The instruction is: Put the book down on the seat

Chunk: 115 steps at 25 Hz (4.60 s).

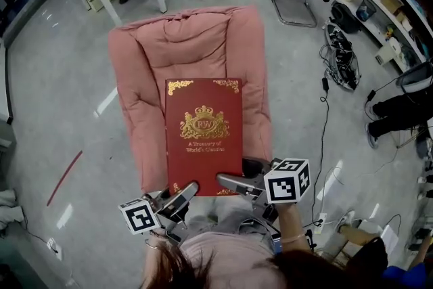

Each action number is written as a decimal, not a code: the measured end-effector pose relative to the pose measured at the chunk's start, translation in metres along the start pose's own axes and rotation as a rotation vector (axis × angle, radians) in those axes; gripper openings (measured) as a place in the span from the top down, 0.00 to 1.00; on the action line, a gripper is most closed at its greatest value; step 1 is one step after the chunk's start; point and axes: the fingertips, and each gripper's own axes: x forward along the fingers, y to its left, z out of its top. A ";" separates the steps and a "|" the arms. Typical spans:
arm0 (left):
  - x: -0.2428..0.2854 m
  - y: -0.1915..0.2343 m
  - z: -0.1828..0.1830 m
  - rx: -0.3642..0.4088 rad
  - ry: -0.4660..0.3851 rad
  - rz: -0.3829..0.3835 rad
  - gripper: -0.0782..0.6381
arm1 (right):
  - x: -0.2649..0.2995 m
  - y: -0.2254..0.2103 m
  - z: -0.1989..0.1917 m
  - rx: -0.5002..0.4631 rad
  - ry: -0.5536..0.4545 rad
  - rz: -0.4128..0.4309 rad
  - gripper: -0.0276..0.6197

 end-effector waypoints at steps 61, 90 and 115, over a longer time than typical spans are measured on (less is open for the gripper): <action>0.125 0.273 0.043 -0.110 0.030 0.279 0.41 | 0.158 -0.268 -0.007 0.084 0.234 0.034 0.44; 0.128 0.376 0.025 -0.102 0.139 0.378 0.38 | 0.208 -0.342 -0.055 0.021 0.301 -0.094 0.44; 0.139 0.440 0.014 -0.053 0.257 0.587 0.35 | 0.236 -0.395 -0.072 -0.107 0.377 -0.266 0.55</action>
